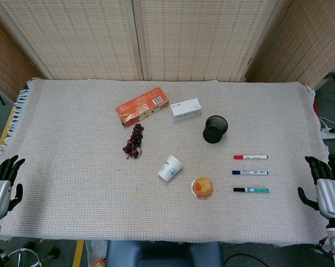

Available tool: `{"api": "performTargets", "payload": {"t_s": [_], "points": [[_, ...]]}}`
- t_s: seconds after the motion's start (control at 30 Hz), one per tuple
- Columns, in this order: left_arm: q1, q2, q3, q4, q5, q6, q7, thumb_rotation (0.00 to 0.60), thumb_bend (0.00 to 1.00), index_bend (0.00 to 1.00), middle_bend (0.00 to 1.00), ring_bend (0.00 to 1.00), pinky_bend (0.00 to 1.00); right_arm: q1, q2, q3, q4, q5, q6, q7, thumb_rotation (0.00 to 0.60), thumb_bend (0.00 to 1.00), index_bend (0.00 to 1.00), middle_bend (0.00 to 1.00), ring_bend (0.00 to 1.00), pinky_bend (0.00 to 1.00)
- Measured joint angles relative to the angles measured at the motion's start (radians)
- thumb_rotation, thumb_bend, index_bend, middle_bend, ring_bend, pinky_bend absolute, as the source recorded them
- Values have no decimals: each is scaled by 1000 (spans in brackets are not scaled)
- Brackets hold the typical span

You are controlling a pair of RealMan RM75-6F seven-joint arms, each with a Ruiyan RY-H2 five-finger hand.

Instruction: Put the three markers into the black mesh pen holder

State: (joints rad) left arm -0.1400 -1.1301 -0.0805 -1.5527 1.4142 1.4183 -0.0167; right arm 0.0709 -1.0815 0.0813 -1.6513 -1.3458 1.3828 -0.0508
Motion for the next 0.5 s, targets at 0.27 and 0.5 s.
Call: {"api": "performTargets", "payload": {"t_s": [0.27, 0.5], "points": [[2, 2, -1, -3, 2, 6, -1, 600, 607, 98, 0, 0, 98, 2, 1, 1, -7, 3, -3, -7, 600, 324, 0, 56, 74, 0], [2, 3, 0, -3, 2, 4, -1, 600, 607, 98, 0, 0, 98, 3, 4, 1, -15, 6, -5, -13, 600, 320, 29, 56, 74, 0]]}}
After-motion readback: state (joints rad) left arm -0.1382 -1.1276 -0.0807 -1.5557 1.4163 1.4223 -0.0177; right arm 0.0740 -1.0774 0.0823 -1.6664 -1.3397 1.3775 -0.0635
